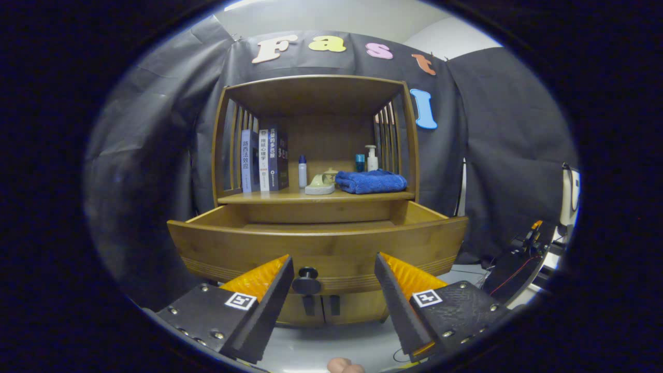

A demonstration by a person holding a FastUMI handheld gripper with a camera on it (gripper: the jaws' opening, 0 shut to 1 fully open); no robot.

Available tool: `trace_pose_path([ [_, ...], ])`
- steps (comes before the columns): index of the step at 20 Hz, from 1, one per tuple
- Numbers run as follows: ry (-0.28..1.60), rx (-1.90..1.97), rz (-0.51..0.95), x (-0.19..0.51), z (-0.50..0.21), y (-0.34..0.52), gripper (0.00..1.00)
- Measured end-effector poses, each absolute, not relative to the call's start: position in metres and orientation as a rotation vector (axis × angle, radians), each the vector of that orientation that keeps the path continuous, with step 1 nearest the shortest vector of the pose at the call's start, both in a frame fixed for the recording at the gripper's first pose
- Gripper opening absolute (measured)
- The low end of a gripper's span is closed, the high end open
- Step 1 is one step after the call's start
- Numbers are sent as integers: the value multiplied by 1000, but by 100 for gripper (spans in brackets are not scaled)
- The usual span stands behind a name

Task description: Pull open the drawer, take out the items inside it, and place them on the countertop above the cabinet.

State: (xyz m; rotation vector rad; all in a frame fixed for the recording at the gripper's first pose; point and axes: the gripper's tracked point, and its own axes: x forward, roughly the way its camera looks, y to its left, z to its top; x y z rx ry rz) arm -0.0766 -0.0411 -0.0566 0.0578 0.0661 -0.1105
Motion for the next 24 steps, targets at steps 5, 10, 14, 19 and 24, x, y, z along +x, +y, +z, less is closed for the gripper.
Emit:
trace_pose_path([
  [5,144,69,-95,-46,-87,-36,94],
  [10,182,86,-61,-12,-105,-24,100],
  [14,150,123,-64,-8,-102,-21,99],
  [19,149,148,-56,7,-103,-26,99],
  [24,103,138,-38,25,-96,-25,99],
])
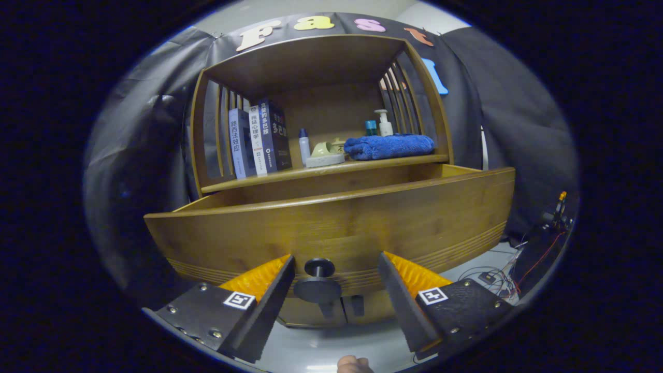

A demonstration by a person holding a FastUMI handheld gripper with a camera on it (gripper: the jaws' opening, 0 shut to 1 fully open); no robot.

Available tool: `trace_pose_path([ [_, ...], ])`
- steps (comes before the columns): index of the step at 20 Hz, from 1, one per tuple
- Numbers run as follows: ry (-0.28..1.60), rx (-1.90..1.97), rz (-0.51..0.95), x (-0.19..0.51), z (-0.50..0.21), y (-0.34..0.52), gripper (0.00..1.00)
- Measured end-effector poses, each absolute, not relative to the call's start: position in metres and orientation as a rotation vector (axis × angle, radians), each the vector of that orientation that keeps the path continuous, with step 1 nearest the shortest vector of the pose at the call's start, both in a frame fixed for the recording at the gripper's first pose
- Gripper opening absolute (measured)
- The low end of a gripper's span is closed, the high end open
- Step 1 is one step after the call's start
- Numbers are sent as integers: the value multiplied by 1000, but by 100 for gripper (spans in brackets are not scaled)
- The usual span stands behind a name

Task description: Pull open the drawer, take out the items inside it, and place them on the countertop above the cabinet.

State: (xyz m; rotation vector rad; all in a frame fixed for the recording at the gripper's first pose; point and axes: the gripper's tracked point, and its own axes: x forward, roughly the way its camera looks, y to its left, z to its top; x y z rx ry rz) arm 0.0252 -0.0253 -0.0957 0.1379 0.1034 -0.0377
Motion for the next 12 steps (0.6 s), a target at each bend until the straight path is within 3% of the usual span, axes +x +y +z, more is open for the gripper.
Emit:
trace_pose_path([
  [7,35,-111,-51,96,-105,-19,99],
  [12,35,-47,-53,119,-108,-18,99],
])
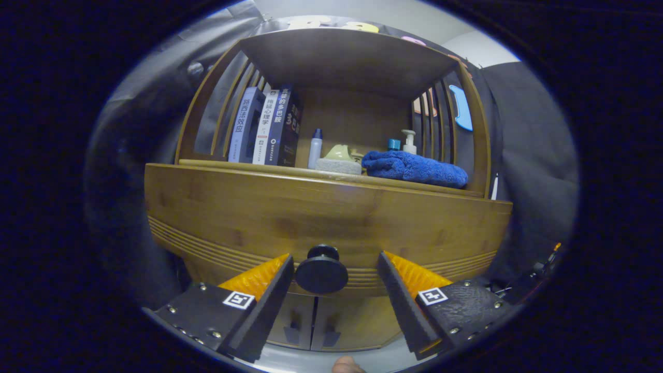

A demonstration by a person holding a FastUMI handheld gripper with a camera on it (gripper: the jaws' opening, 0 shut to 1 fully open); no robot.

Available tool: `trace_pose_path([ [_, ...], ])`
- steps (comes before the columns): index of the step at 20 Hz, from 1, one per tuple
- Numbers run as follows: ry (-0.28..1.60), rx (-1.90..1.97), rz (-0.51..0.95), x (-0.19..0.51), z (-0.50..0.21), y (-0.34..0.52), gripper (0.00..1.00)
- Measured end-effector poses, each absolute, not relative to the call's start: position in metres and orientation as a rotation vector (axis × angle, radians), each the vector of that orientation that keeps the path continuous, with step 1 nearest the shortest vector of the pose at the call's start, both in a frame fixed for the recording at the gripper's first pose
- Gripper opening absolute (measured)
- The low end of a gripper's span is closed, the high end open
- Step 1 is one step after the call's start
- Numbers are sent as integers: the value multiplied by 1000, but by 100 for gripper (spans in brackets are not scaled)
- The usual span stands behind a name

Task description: Pull open the drawer, take out the items inside it, and place them on the countertop above the cabinet.

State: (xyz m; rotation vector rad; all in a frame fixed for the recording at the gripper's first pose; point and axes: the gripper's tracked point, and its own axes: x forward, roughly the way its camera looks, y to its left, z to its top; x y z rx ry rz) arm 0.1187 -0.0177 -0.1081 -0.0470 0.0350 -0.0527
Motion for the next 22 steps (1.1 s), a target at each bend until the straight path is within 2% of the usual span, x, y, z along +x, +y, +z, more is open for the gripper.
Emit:
trace_pose_path([
  [4,66,70,-46,135,-114,-11,99],
  [12,31,46,-52,169,-116,-8,99],
  [22,17,6,-56,170,-119,-1,99],
])
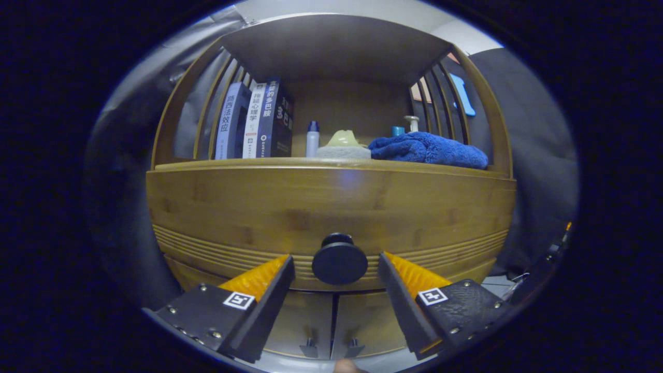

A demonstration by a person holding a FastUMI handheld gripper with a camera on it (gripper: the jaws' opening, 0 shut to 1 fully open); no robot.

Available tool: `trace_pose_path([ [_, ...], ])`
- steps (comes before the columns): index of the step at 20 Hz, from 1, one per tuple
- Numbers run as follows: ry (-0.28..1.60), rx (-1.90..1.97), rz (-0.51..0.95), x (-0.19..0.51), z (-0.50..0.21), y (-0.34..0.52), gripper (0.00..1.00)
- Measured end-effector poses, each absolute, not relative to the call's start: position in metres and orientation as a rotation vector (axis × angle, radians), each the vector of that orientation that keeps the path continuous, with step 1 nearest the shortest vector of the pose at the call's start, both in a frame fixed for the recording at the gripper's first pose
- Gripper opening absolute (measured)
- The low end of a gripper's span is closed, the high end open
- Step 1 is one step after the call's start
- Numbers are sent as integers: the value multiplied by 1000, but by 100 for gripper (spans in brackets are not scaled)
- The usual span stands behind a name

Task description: Pull open the drawer, take out the items inside it, and place them on the countertop above the cabinet.

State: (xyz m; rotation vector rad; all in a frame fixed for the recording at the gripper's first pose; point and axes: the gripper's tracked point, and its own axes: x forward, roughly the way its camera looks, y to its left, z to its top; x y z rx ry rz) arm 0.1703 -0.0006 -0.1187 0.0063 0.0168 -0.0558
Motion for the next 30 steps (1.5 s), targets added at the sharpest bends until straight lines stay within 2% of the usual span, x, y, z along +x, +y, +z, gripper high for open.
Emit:
trace_pose_path([
  [8,41,-9,-26,167,-124,7,99],
  [17,106,30,-10,109,-95,17,99],
  [21,110,11,-35,70,-64,-3,99],
  [30,58,-18,28,-26,43,-22,99],
])
